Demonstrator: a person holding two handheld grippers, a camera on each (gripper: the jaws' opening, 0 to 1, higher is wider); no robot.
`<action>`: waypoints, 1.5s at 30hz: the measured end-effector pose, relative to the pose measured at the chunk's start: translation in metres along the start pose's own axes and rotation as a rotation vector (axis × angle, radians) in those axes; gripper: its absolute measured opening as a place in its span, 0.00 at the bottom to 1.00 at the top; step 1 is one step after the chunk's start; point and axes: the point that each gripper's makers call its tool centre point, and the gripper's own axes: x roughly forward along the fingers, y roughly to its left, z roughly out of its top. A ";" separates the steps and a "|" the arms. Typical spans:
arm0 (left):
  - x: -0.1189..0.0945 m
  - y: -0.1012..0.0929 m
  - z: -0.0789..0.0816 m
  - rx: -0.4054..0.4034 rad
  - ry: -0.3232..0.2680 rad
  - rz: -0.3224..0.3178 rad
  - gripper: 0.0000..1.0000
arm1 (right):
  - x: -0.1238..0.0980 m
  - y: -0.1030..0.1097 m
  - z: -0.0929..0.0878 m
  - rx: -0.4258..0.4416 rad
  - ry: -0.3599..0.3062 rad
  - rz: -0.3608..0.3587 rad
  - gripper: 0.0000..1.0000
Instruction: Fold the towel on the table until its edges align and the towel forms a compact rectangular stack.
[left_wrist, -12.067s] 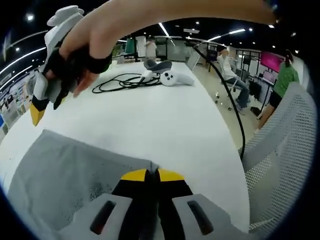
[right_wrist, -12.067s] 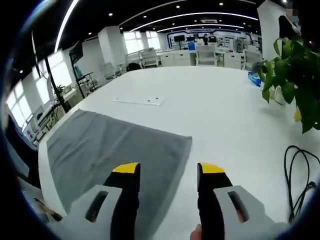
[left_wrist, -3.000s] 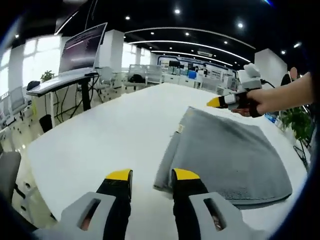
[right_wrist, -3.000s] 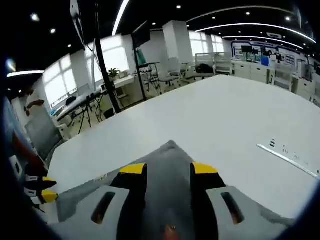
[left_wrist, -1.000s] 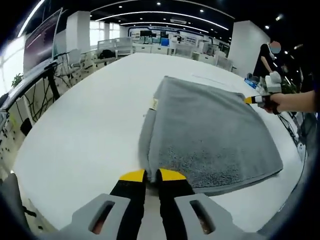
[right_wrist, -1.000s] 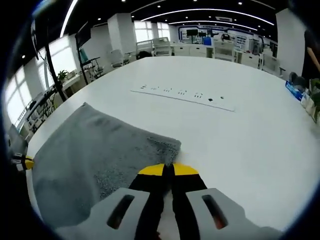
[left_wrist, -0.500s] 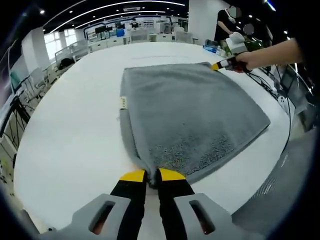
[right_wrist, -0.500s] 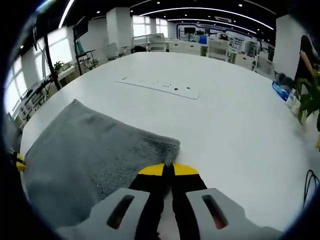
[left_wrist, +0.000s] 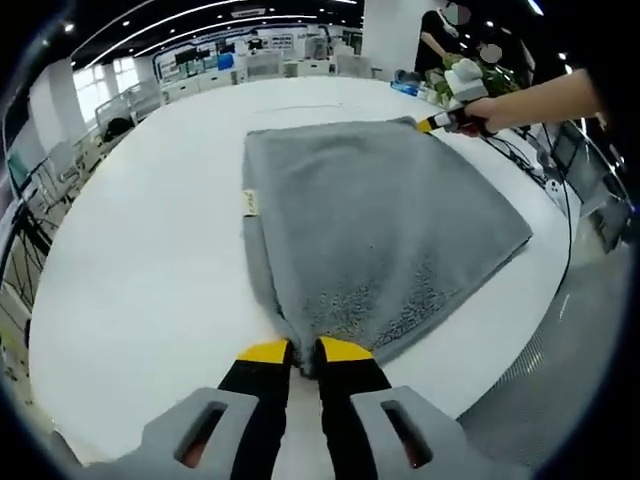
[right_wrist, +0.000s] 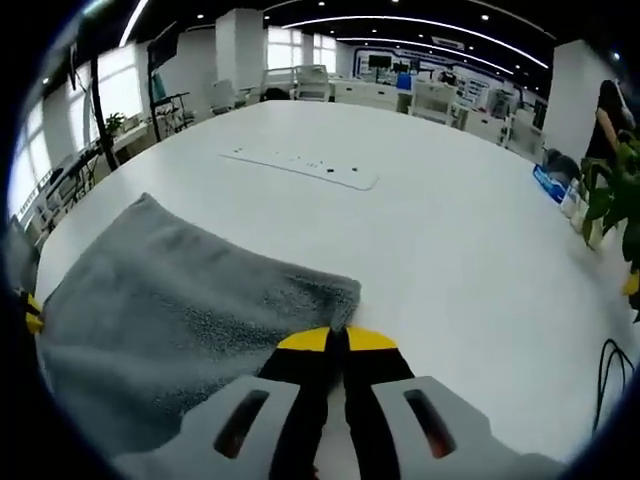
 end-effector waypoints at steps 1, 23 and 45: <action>-0.003 0.000 0.005 0.002 -0.013 0.005 0.16 | 0.001 0.000 0.001 0.005 0.001 0.017 0.02; 0.029 -0.212 0.116 0.488 -0.181 -0.526 0.40 | -0.018 -0.005 0.032 0.040 -0.072 0.094 0.17; 0.057 -0.328 0.089 0.649 -0.136 -0.721 0.21 | -0.007 0.002 0.021 -0.009 -0.019 0.091 0.15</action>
